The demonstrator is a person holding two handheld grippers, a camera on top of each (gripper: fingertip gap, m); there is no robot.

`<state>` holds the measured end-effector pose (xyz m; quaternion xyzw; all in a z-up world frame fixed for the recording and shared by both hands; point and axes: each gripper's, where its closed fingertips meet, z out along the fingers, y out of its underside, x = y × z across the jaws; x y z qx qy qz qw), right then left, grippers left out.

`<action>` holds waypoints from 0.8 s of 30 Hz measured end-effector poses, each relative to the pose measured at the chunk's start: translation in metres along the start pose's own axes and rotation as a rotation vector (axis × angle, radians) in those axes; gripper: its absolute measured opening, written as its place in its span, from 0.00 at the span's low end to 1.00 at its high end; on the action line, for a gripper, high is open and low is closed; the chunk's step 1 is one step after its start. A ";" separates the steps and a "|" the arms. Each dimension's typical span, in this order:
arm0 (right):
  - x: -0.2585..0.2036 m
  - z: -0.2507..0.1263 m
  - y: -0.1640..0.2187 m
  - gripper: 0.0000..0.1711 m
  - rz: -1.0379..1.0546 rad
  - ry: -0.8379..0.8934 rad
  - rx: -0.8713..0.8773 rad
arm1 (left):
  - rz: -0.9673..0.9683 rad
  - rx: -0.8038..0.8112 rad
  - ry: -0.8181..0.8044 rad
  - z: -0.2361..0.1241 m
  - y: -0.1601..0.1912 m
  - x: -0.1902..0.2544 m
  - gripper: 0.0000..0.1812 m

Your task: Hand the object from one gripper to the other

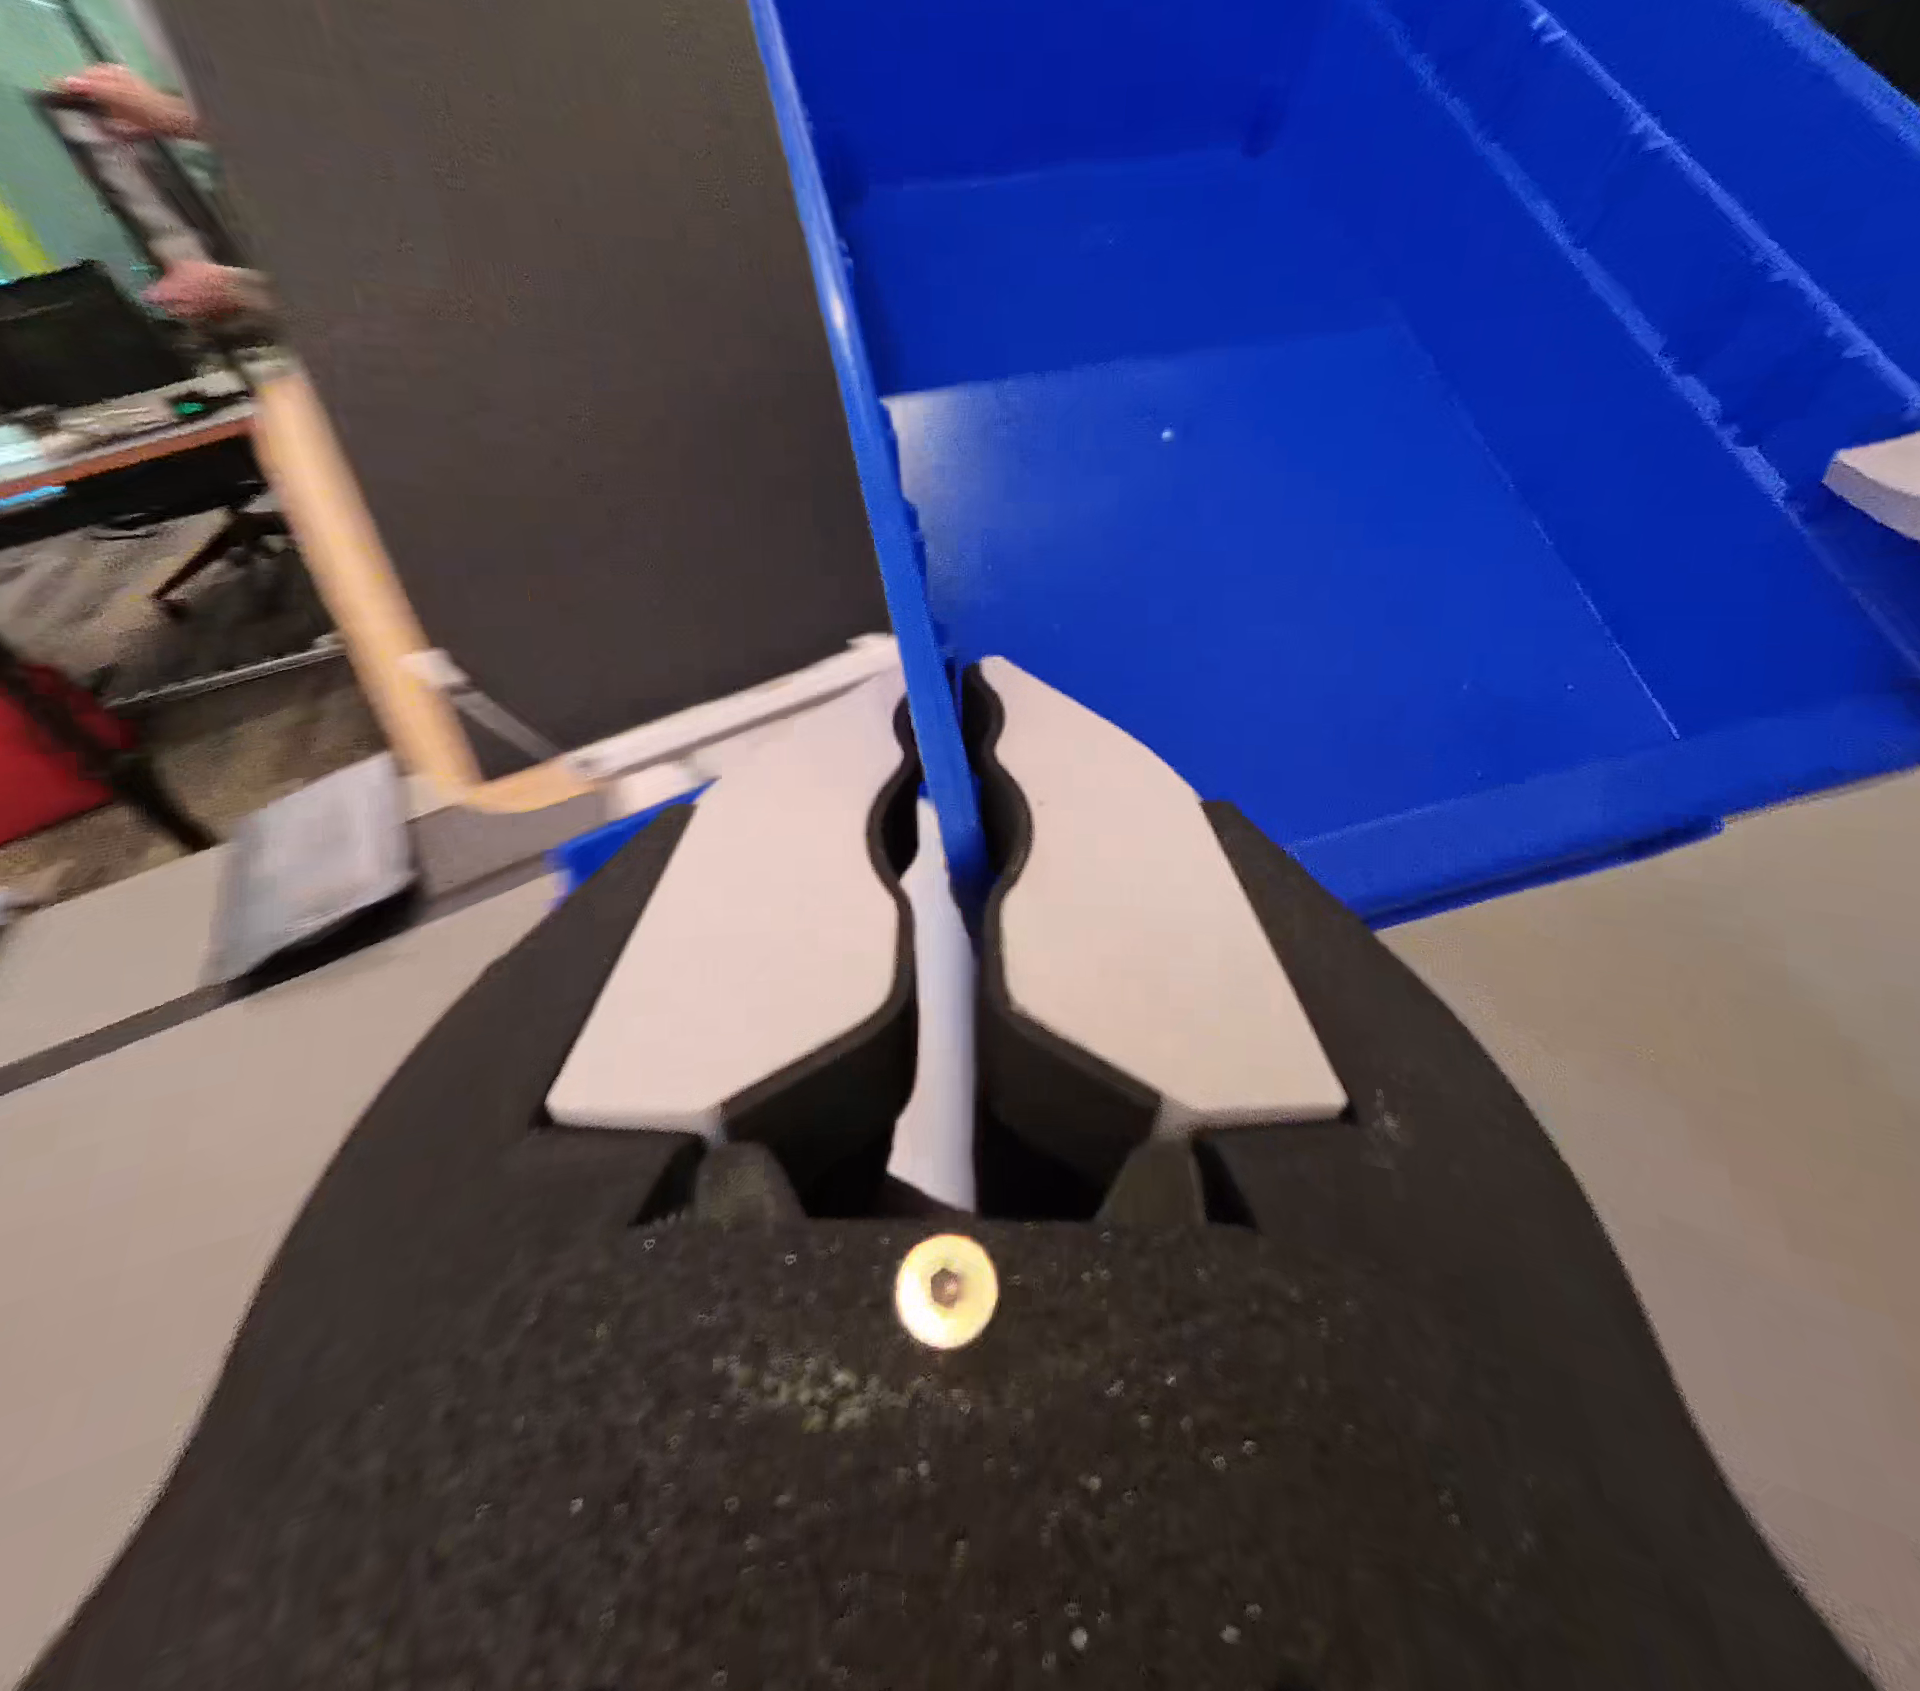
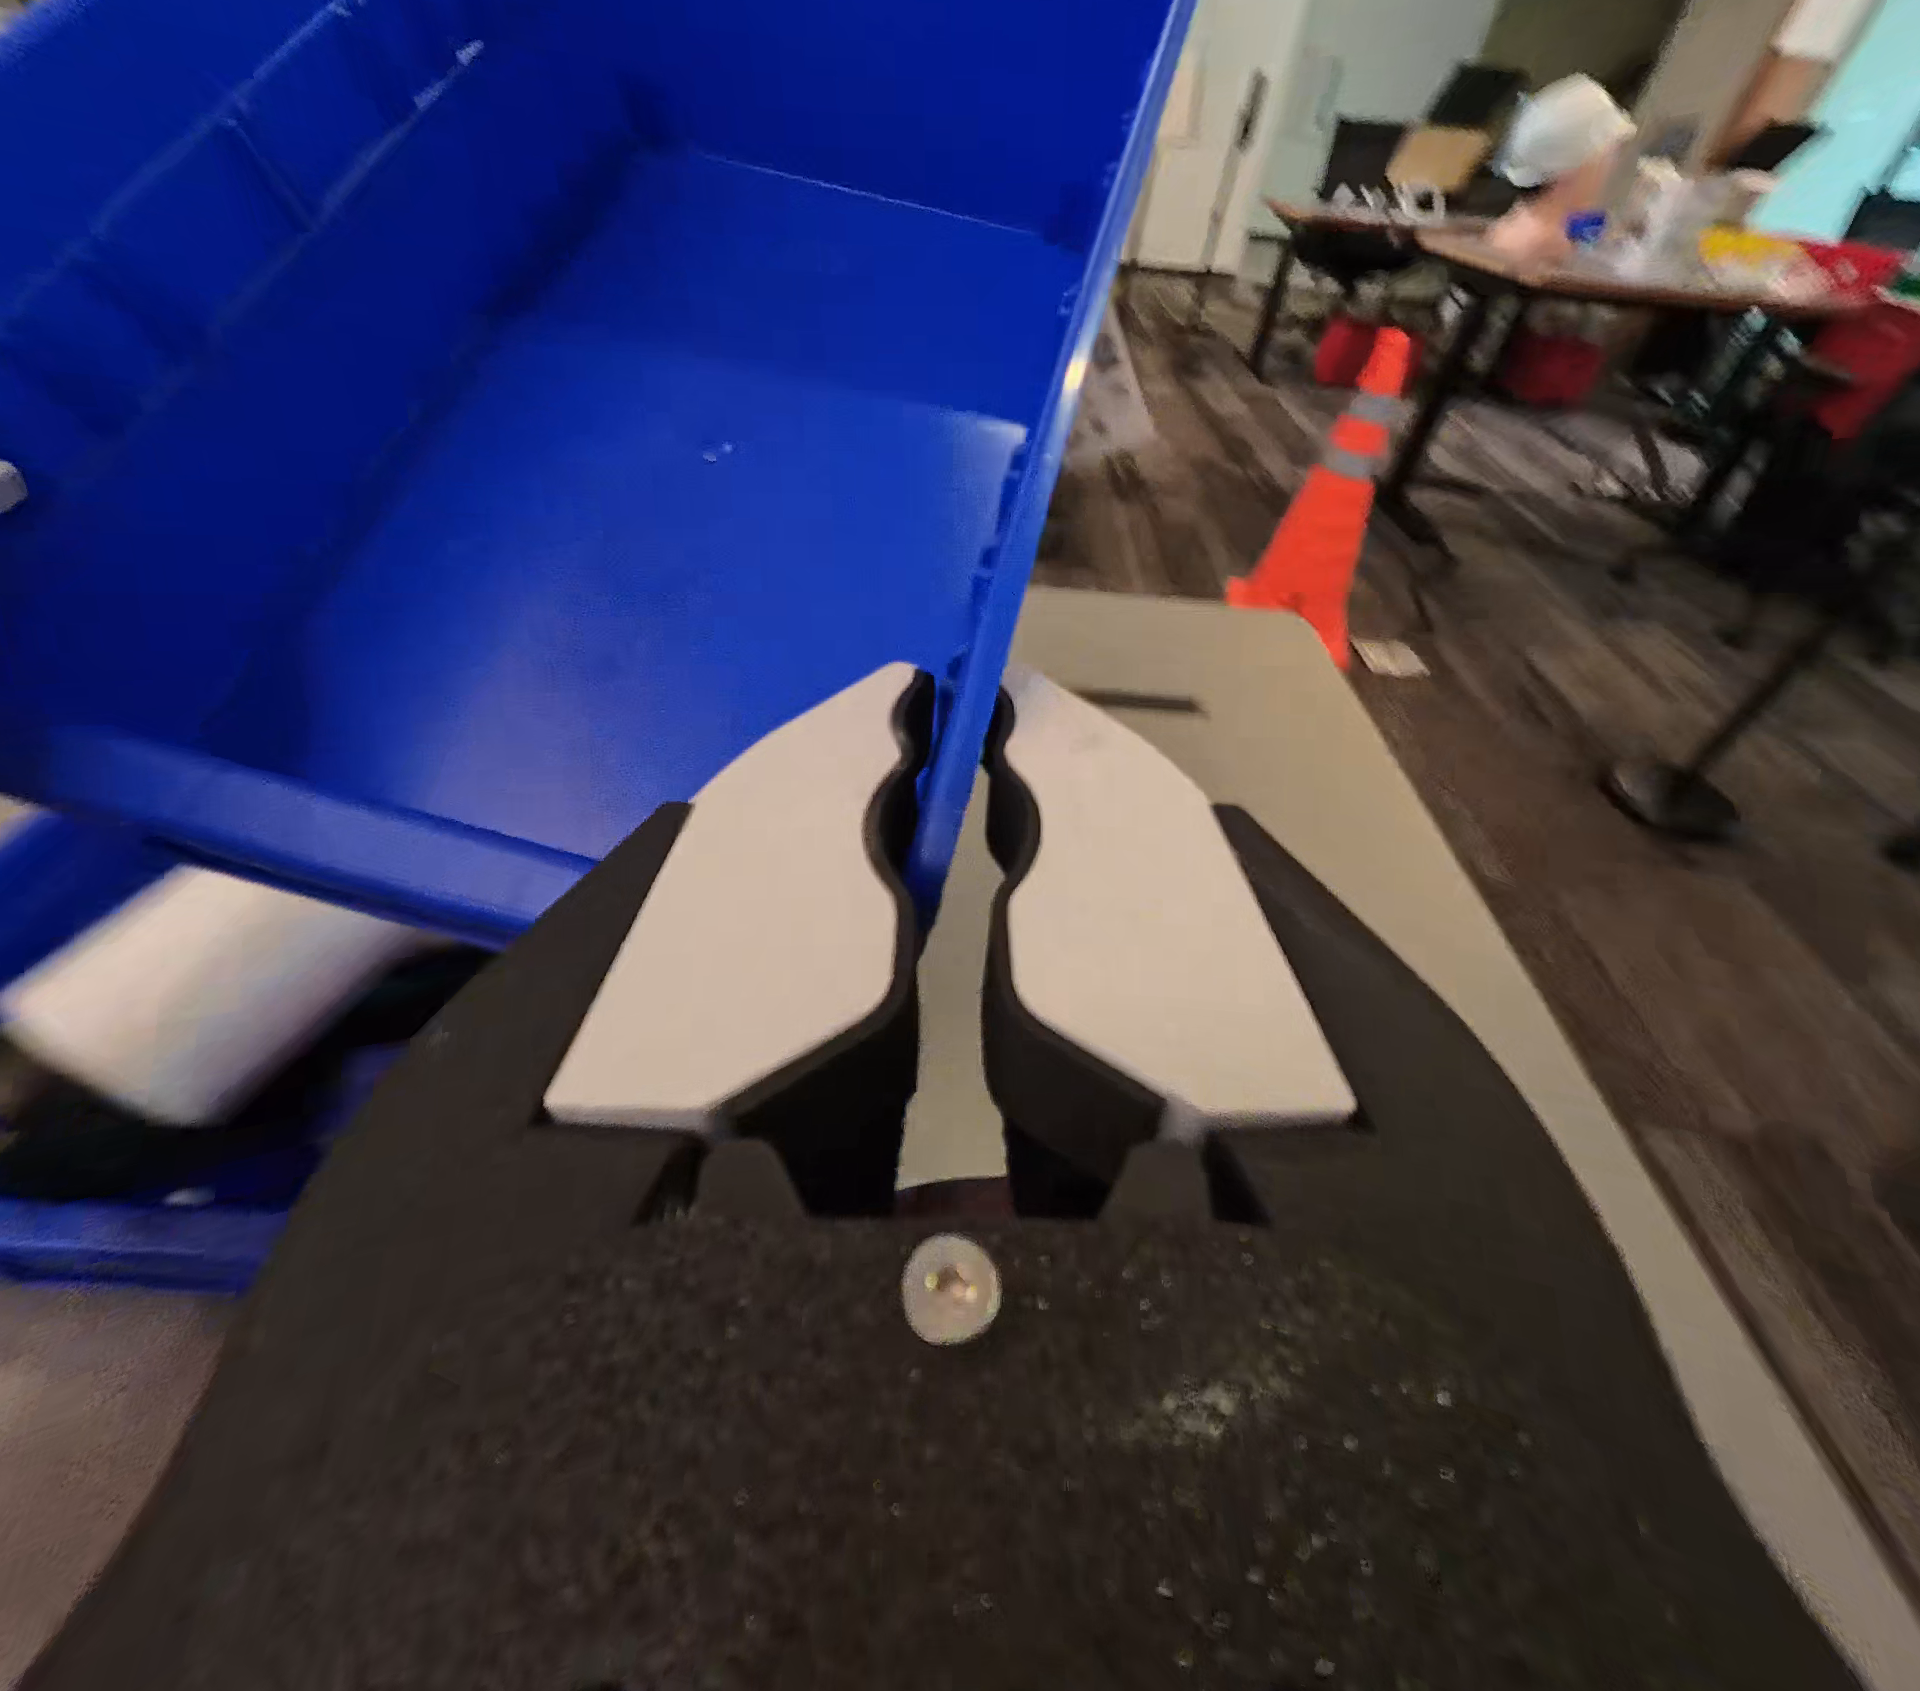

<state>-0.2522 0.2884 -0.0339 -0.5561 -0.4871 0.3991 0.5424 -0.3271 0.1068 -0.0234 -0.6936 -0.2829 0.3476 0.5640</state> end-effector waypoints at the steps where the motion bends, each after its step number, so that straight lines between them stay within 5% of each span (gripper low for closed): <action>1: 0.034 0.001 0.016 0.04 0.006 0.037 -0.042 | -0.003 -0.014 0.030 0.017 0.004 0.033 0.03; 5: 0.131 0.012 0.091 0.04 0.003 0.022 -0.210 | -0.044 -0.087 0.067 0.069 0.045 0.136 0.04; 11: 0.179 0.019 0.195 0.04 0.011 -0.014 -0.392 | -0.133 -0.276 0.102 0.101 0.138 0.209 0.04; 19: 0.180 0.056 0.218 0.03 0.145 -0.020 -0.442 | -0.186 -0.325 0.080 0.107 0.170 0.217 0.07; 24: 0.181 0.066 0.218 0.04 0.188 -0.021 -0.417 | -0.283 -0.349 0.197 0.108 0.171 0.221 0.14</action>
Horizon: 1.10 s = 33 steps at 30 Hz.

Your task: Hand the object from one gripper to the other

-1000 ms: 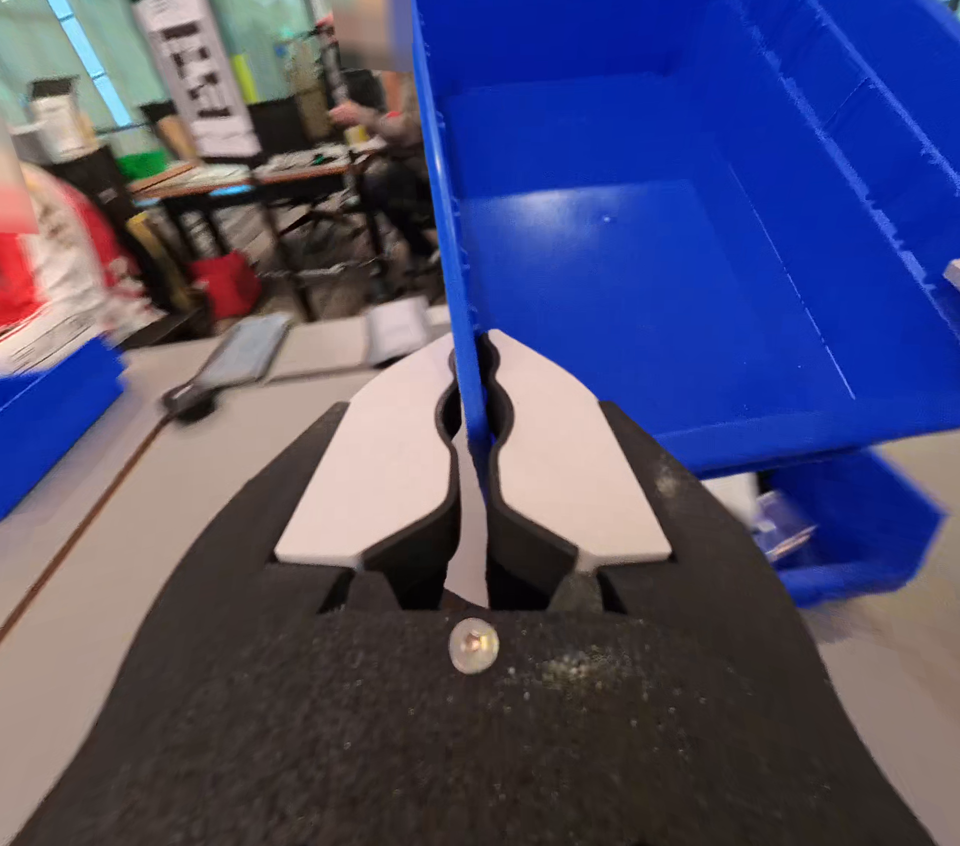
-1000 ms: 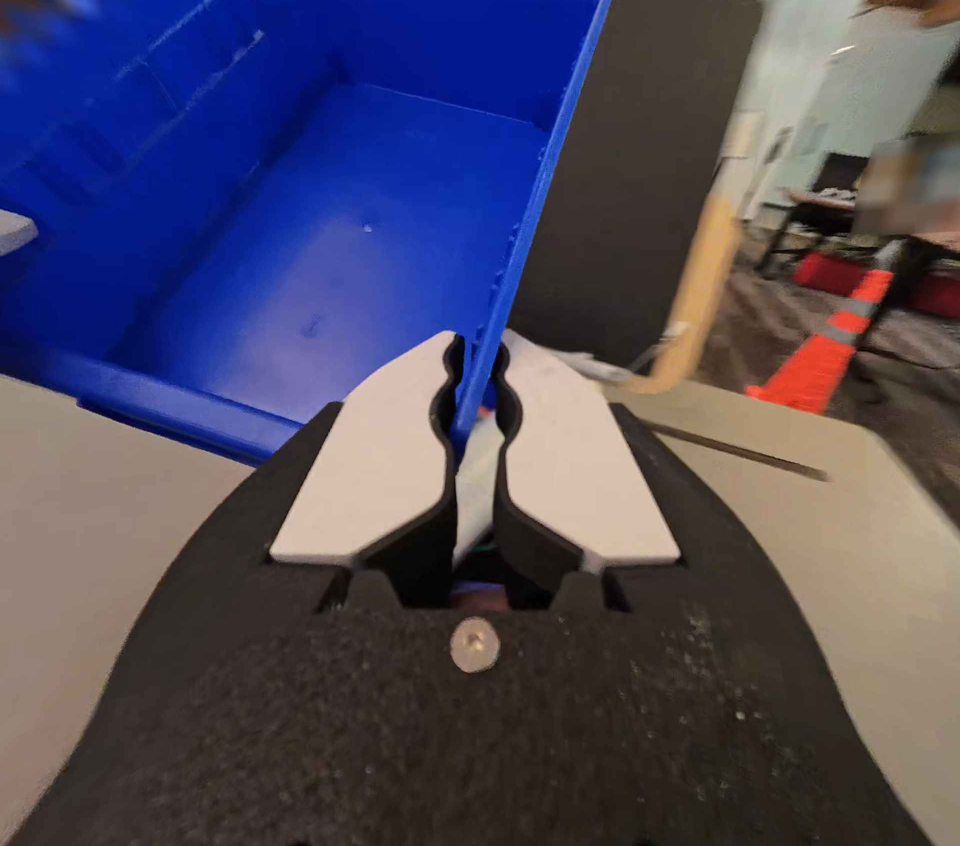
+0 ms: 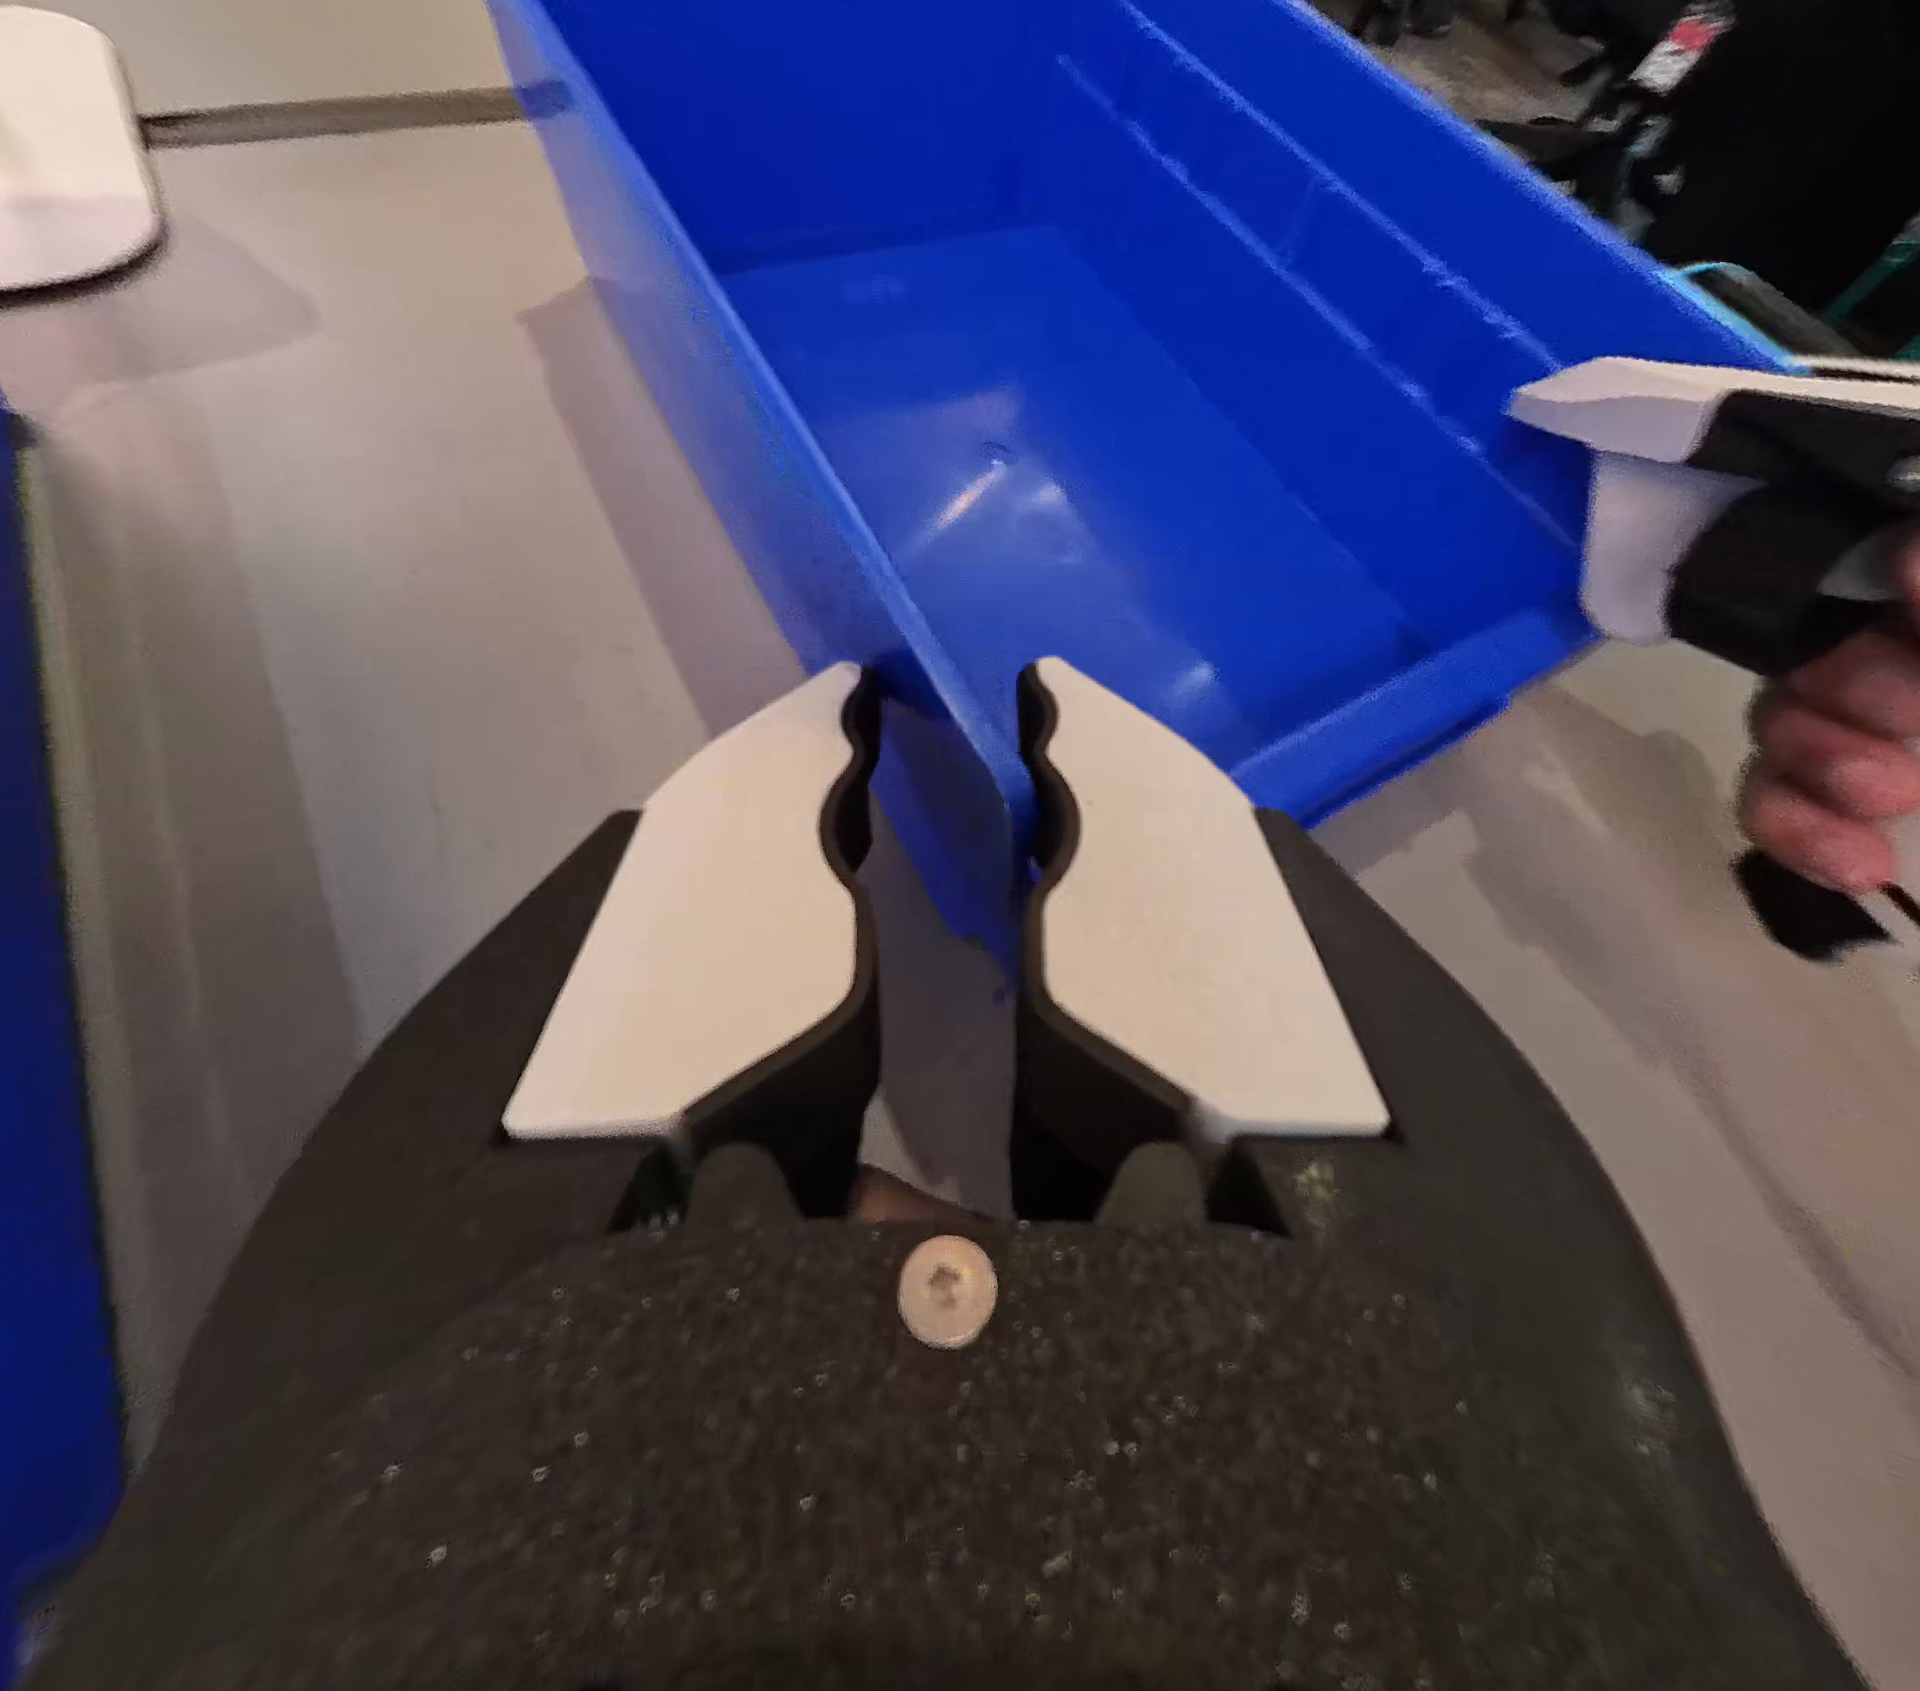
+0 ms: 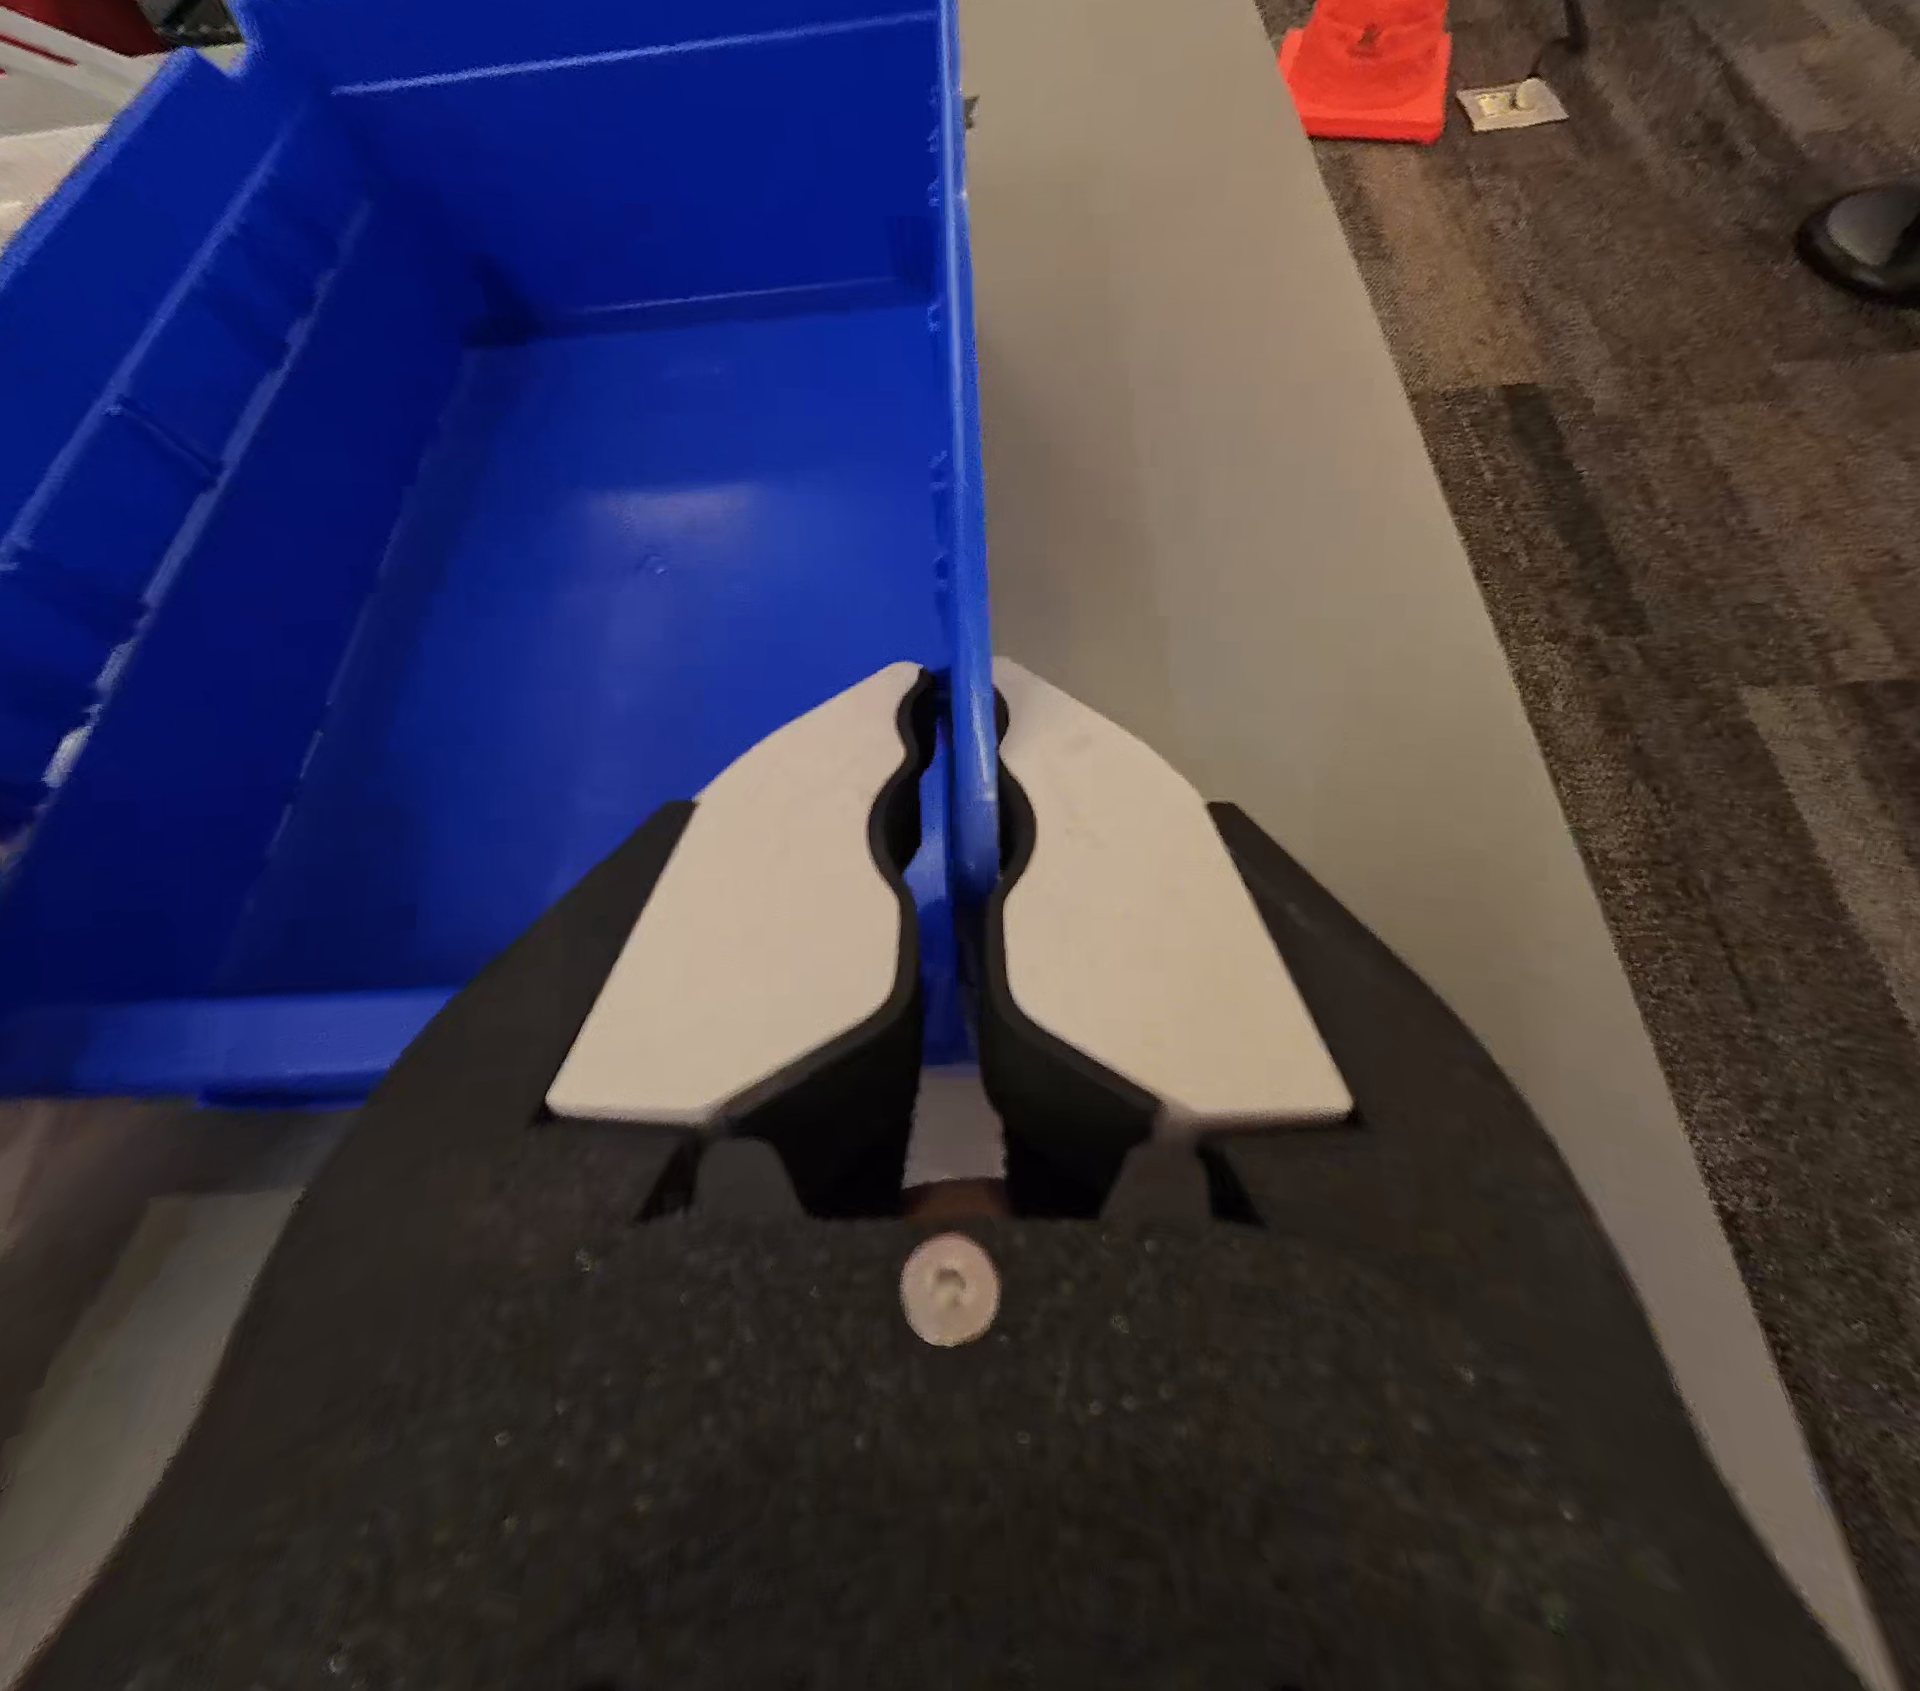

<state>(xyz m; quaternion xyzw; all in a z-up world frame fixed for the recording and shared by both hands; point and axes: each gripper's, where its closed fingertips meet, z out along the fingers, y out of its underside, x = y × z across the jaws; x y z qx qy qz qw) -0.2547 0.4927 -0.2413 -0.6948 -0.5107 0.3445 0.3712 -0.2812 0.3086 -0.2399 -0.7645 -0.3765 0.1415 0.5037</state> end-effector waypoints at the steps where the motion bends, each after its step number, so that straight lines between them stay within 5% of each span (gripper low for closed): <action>1: 0.007 -0.002 -0.003 0.10 -0.023 0.040 0.016 | -0.023 0.006 0.052 -0.006 -0.003 0.005 0.15; 3: 0.028 -0.019 -0.021 0.31 -0.059 0.181 0.117 | -0.037 0.055 0.153 -0.032 -0.018 0.012 0.18; 7: 0.014 -0.073 -0.065 0.30 -0.035 0.194 0.348 | 0.007 0.158 0.243 -0.117 -0.055 -0.016 0.23; 10: -0.065 -0.095 -0.076 0.30 -0.126 0.005 0.422 | 0.052 0.281 0.008 -0.180 -0.070 -0.109 0.24; 13: -0.185 -0.096 -0.064 0.35 -0.199 -0.236 0.398 | 0.050 0.190 -0.264 -0.216 -0.037 -0.212 0.27; 17: -0.325 -0.074 0.000 0.37 -0.188 -0.470 0.251 | 0.019 0.079 -0.363 -0.226 0.001 -0.271 0.33; 21: -0.347 -0.024 0.039 0.26 -0.082 -0.289 0.061 | -0.067 -0.080 -0.251 -0.194 0.049 -0.280 0.25; 24: -0.343 -0.009 0.045 0.04 -0.054 -0.170 0.042 | -0.091 -0.093 -0.262 -0.180 0.057 -0.290 0.09; 29: -0.355 -0.020 0.045 0.02 -0.029 -0.007 0.057 | 0.019 -0.093 -0.344 -0.188 0.052 -0.308 0.01; 33: -0.406 -0.025 0.047 0.02 0.028 -0.033 0.110 | 0.049 -0.074 -0.402 -0.225 0.052 -0.344 0.01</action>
